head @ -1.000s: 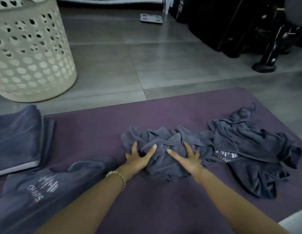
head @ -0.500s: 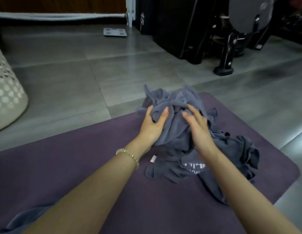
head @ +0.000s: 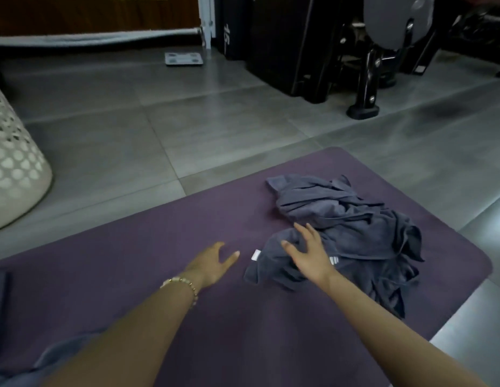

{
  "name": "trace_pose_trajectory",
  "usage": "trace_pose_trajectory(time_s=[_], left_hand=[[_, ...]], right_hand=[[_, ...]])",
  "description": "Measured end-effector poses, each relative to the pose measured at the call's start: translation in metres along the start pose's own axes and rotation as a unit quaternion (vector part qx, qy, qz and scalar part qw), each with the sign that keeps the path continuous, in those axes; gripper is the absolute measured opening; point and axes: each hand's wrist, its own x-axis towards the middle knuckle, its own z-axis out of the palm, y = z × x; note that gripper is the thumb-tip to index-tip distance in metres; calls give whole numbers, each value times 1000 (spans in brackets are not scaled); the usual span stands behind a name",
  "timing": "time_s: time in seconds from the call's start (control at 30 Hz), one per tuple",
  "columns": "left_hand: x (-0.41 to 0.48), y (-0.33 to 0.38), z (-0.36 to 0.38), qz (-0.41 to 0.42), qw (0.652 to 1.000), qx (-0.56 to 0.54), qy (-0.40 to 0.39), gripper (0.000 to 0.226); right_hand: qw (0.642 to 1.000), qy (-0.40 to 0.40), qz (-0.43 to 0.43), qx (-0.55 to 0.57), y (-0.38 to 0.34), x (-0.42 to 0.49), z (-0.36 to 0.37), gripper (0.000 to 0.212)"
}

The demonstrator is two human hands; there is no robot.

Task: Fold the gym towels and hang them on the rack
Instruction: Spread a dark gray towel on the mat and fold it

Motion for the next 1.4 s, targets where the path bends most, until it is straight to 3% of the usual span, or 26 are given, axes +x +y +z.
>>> trace_pose_trajectory(time_s=[0.2, 0.37, 0.47, 0.6, 0.77, 0.93, 1.07, 1.1, 1.2, 1.3, 1.4], left_hand=[[-68, -126, -32, -66, 996, 40, 53, 75], [-148, -211, -54, -158, 976, 118, 96, 71], [-186, -241, -60, -182, 978, 44, 90, 67], [-210, -248, -58, -154, 975, -53, 150, 55], [-218, -236, -56, -59, 982, -98, 147, 53], [-222, -220, -66, -7, 981, -150, 124, 43], [-227, -209, -68, 18, 968, -208, 140, 38], [-227, -203, -69, 35, 964, -215, 152, 38], [-226, -181, -77, 96, 951, -229, 187, 43], [-222, -162, -85, 131, 952, -214, 176, 46], [-220, -155, -92, 57, 972, -172, 149, 57]], right_hand=[[982, -158, -76, -69, -40, -48, 111, 65], [947, -293, -86, -101, -66, -100, 175, 66], [932, -355, -32, -71, -82, -128, 198, 63], [889, -442, 117, 43, -98, -158, 222, 63], [868, -429, 184, 169, -109, -177, 248, 107], [890, -405, 136, 158, -112, -180, 239, 66], [916, -368, 71, 140, -115, -179, 226, 96], [920, -364, 50, 139, -118, -180, 222, 94], [907, -410, -23, 90, -132, -191, 211, 68], [887, -452, -33, 86, -135, -194, 201, 42], [876, -438, -3, 201, -143, -187, 175, 44]])
